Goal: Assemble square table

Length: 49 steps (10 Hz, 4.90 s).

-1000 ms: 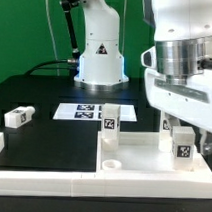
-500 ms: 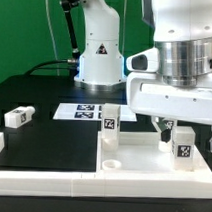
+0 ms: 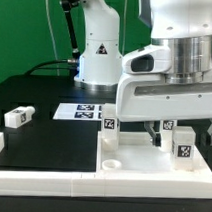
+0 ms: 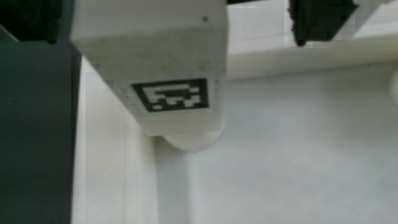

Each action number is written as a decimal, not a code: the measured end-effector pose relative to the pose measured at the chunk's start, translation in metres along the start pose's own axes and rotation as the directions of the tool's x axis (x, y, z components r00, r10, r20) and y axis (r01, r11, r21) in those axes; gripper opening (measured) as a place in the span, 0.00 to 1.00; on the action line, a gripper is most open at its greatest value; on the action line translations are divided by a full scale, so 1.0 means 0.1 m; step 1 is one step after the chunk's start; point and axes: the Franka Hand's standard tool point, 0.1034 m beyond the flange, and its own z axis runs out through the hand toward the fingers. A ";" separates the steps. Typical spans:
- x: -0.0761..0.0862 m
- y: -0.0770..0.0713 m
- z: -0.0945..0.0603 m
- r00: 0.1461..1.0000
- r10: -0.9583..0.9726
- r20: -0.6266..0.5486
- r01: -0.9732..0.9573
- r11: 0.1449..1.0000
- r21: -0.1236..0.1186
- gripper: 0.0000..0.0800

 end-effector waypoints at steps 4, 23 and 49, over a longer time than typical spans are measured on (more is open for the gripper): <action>0.00 0.00 0.01 0.970 0.245 0.001 -0.245 0.970 0.000 0.36; -0.02 -0.05 0.00 0.734 0.679 0.020 -0.679 0.735 -0.009 0.81; 0.13 0.22 -0.24 0.870 0.491 -0.053 -0.494 0.868 -0.056 0.81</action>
Offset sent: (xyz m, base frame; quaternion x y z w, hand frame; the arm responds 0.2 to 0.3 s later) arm 0.0000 0.0000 0.0000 0.0000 0.0000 0.1938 0.9810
